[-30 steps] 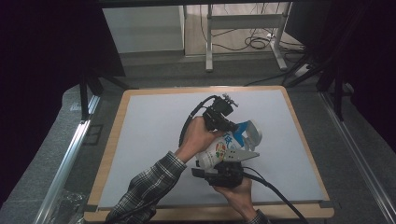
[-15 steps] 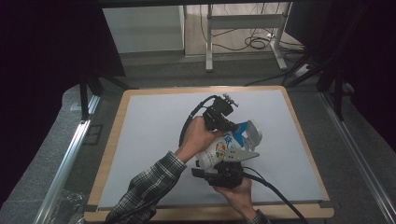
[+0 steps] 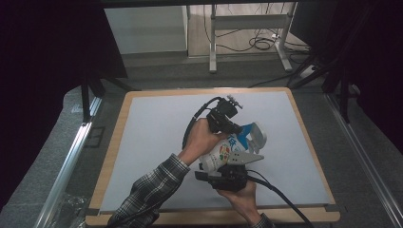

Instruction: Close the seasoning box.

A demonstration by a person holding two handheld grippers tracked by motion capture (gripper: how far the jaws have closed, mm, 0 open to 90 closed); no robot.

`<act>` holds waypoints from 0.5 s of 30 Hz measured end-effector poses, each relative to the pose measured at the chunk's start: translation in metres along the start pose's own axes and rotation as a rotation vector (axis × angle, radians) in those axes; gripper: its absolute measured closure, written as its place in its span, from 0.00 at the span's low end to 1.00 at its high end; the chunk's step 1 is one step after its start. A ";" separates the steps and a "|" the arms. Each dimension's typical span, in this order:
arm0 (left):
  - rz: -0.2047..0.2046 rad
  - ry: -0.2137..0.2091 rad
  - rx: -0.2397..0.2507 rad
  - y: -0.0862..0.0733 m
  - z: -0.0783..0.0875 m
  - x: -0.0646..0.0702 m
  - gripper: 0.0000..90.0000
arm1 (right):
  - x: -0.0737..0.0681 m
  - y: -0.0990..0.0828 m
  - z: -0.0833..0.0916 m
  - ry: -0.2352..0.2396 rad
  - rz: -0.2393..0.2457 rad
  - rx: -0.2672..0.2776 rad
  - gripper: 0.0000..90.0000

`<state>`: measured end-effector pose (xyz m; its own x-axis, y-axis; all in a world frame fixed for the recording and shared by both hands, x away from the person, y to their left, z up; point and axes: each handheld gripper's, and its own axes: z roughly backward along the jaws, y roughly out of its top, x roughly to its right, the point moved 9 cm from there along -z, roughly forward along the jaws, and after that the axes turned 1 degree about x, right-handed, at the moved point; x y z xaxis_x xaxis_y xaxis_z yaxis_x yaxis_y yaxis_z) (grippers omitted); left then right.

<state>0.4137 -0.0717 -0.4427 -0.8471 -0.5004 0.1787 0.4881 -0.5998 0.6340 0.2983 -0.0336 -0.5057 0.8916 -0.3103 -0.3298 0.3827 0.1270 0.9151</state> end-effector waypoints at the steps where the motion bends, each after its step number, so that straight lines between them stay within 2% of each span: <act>1: 0.000 0.000 0.000 0.000 0.000 0.000 0.98 | 0.000 0.000 0.000 0.000 0.001 0.001 0.66; 15: 0.000 0.000 -0.003 0.000 0.000 0.000 0.98 | -0.001 0.000 0.000 0.001 0.000 0.001 0.66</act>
<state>0.4137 -0.0715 -0.4426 -0.8470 -0.5004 0.1792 0.4890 -0.6015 0.6318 0.2979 -0.0332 -0.5051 0.8918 -0.3096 -0.3299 0.3825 0.1263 0.9153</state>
